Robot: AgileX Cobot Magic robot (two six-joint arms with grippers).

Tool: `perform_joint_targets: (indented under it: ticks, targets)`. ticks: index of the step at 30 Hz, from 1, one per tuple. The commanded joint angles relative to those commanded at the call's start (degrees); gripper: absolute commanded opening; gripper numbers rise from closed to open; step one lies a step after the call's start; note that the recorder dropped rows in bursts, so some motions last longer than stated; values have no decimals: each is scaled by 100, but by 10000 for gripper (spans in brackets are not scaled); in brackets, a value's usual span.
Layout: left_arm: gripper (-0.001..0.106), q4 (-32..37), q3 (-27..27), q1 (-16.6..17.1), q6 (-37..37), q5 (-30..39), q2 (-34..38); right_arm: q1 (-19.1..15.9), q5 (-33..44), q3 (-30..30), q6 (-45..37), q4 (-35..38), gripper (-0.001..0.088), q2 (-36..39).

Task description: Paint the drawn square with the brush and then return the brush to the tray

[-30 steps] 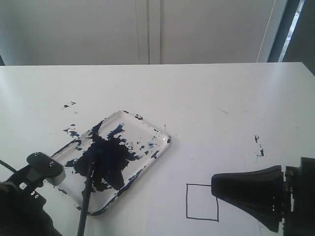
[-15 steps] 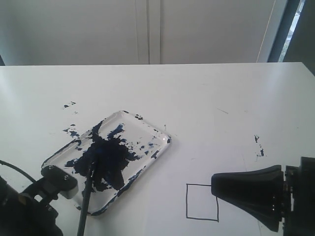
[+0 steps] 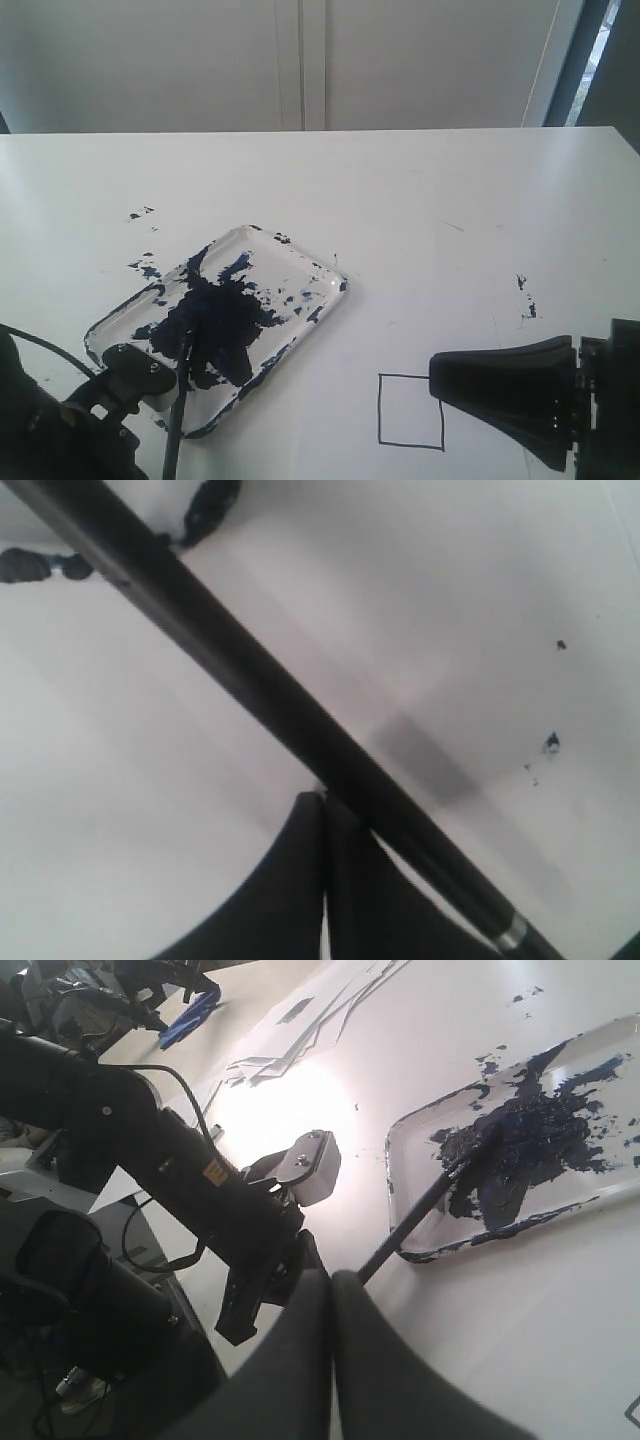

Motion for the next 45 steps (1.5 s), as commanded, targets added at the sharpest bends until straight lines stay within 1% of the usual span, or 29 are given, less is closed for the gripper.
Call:
perform_joint_targets:
  ticks: [3,10,16,20,24,28,29,31,33,35,37,38,41,45]
  targets:
    - [0,-185,-158,0,140,113,0,0,0,0,0,0,0,0]
    - [0,-949,-609,0,1029,297,0,0,0,0,0,0,0,0]
    - [0,-987,-789,0,1090,362,0,0,0,0,0,0,0,0]
    - [0,-746,-854,0,1177,661,0,0,0,0,0,0,0,0]
    - [0,-166,-1034,0,1082,1112,0,0,0,0,0,0,0,0]
    - [0,652,-1146,0,512,1290,0,0,0,0,0,0,0,0]
    - [0,987,-1189,0,318,1397,0,0,0,0,0,-13,0,0]
    - [0,1272,-1191,0,5,1572,0,0,0,0,0,-13,0,0]
    - [0,1339,-1191,0,-103,1662,0,0,0,0,0,-13,0,0]
    - [0,1189,-1154,-77,-118,1520,7,0,0,0,0,-13,0,0]
    - [0,1141,-1126,-260,-133,1266,7,0,0,0,0,-13,0,0]
    - [0,1081,-1126,-413,-131,1155,23,0,0,0,0,-13,0,0]
    - [0,1068,-1126,-698,-131,1023,161,0,11,0,0,-13,0,0]
    - [0,1351,-1126,-748,-230,1176,304,0,9,0,0,-41,0,0]
